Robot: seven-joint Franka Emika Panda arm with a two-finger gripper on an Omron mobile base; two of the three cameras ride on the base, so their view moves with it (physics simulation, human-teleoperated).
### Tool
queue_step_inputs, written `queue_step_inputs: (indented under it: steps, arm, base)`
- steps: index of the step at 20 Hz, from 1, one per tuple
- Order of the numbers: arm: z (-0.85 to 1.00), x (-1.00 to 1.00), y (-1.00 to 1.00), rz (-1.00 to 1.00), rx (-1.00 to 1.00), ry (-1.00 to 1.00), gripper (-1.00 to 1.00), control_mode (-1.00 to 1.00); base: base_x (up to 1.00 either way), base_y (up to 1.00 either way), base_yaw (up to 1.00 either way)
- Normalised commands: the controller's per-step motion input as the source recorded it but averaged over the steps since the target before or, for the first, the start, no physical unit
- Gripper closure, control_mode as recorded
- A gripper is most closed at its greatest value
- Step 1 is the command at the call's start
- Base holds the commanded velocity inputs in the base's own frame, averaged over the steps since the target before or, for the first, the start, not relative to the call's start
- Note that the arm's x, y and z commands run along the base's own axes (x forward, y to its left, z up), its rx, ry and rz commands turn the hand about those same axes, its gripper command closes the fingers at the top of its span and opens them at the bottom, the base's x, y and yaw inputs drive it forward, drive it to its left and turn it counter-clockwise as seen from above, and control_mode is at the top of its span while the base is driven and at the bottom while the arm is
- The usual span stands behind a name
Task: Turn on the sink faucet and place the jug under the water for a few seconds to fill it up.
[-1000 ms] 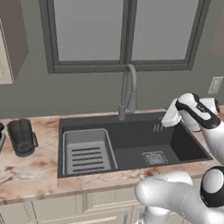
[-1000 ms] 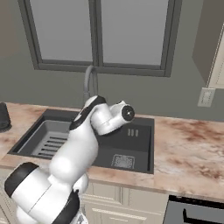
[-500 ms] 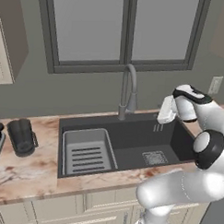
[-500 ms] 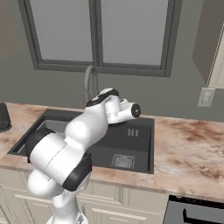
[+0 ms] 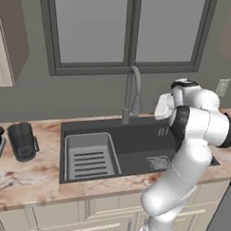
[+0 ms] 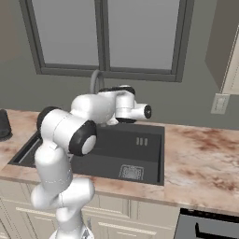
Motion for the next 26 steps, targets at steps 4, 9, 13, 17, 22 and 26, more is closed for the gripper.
queue_step_inputs:
  steps: [4,9,13,17,22,26]
  arm:
    - [-0.38,0.55,0.00,0.10,0.05,-0.01,-1.00,-1.00]
    - [-0.27,0.51,0.01,0.09,0.05,-0.01,-1.00,-1.00]
    - [-0.19,0.52,0.27,0.05,0.03,0.00,-1.00,-1.00]
    - [-0.20,0.37,0.41,0.01,0.00,0.00,-1.00,-1.00]
    - [-0.16,0.43,0.30,0.00,0.02,0.00,-1.00,-1.00]
    - [-0.11,0.46,0.00,0.00,0.06,0.00,-1.00,-1.00]
  base:
    - [0.00,0.00,0.00]
    - [0.00,0.00,0.00]
    - [0.00,0.00,0.00]
    - [0.00,0.00,0.00]
    - [0.00,0.00,0.00]
    - [0.00,0.00,0.00]
